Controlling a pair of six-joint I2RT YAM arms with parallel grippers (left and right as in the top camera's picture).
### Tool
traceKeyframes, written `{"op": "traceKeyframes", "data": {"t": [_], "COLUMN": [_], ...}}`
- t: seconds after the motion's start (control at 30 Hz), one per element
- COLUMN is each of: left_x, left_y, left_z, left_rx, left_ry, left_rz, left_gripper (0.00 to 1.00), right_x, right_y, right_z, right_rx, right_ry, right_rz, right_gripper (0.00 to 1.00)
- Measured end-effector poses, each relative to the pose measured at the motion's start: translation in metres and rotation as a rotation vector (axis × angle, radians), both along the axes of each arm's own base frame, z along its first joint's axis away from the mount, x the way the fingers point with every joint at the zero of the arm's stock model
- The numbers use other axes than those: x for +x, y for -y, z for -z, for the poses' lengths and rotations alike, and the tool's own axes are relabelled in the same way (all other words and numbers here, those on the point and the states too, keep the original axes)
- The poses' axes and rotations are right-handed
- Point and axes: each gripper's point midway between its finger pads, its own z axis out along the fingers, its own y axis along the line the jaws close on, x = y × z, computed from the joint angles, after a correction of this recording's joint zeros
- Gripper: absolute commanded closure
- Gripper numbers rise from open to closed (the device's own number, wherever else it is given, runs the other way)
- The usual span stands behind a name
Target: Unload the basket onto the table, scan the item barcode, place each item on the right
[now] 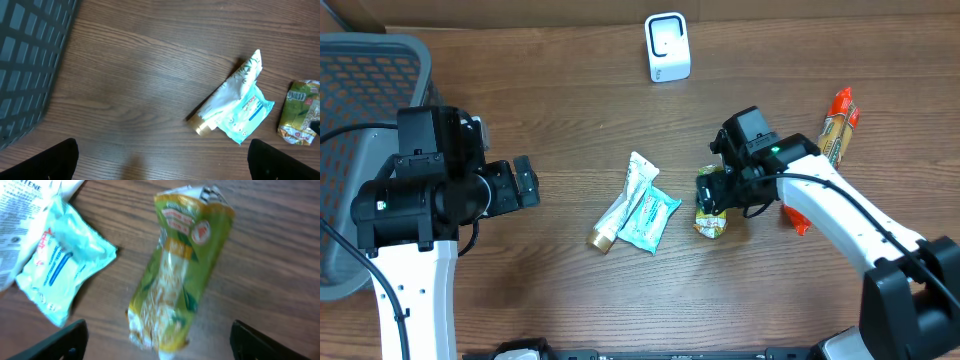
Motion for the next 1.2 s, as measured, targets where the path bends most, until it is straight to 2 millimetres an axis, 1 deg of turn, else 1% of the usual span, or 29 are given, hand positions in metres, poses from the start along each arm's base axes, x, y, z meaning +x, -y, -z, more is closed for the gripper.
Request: {"op": "traceKeyframes", "data": {"t": [0.07, 0.1, 0.2, 0.3, 0.43, 0.5, 0.57, 0.7, 0.73, 0.8, 0.9, 0.93, 1.0, 1.07, 1.13, 1.2], "left_x": [0.000, 0.000, 0.000, 0.000, 0.000, 0.000, 0.000, 0.000, 0.000, 0.000, 0.000, 0.000, 0.000, 0.000, 0.000, 0.000], "left_y": [0.000, 0.000, 0.000, 0.000, 0.000, 0.000, 0.000, 0.000, 0.000, 0.000, 0.000, 0.000, 0.000, 0.000, 0.000, 0.000], "left_z": [0.000, 0.000, 0.000, 0.000, 0.000, 0.000, 0.000, 0.000, 0.000, 0.000, 0.000, 0.000, 0.000, 0.000, 0.000, 0.000], "left_rx": [0.000, 0.000, 0.000, 0.000, 0.000, 0.000, 0.000, 0.000, 0.000, 0.000, 0.000, 0.000, 0.000, 0.000, 0.000, 0.000], "left_ry": [0.000, 0.000, 0.000, 0.000, 0.000, 0.000, 0.000, -0.001, 0.000, 0.000, -0.001, 0.000, 0.000, 0.000, 0.000, 0.000], "left_rz": [0.000, 0.000, 0.000, 0.000, 0.000, 0.000, 0.000, 0.000, 0.000, 0.000, 0.000, 0.000, 0.000, 0.000, 0.000, 0.000], "left_gripper": [0.00, 0.00, 0.00, 0.00, 0.00, 0.00, 0.00, 0.00, 0.01, 0.00, 0.01, 0.01, 0.00, 0.00, 0.00, 0.00], "right_x": [0.001, -0.002, -0.008, -0.009, -0.010, -0.015, -0.020, -0.021, -0.021, -0.021, -0.024, -0.025, -0.028, -0.043, -0.049, -0.051], "right_y": [0.000, 0.002, 0.007, 0.008, 0.007, 0.009, 0.011, 0.012, 0.012, 0.010, 0.008, 0.006, 0.001, -0.004, -0.011, -0.026], "right_z": [0.011, 0.020, 0.035, 0.043, 0.050, 0.054, 0.059, 0.060, 0.060, 0.060, 0.058, 0.054, 0.050, 0.047, 0.039, 0.015], "right_rx": [-0.013, -0.027, -0.055, -0.064, -0.055, -0.061, -0.067, -0.069, -0.068, -0.057, -0.043, -0.028, -0.007, 0.031, 0.088, 0.228], "right_ry": [-0.007, -0.028, -0.073, -0.089, -0.085, -0.095, -0.109, -0.111, -0.110, -0.114, -0.131, -0.139, -0.163, -0.234, -0.272, -0.301], "right_rz": [0.021, 0.034, 0.054, 0.065, 0.076, 0.077, 0.077, 0.081, 0.083, 0.082, 0.077, 0.073, 0.056, 0.021, -0.012, -0.086], "right_gripper": [0.08, 0.09, 0.14, 0.22, 0.28, 0.31, 0.38, 0.60, 0.70, 0.82, 0.95, 0.96, 0.96, 0.96, 0.96, 0.95]}}
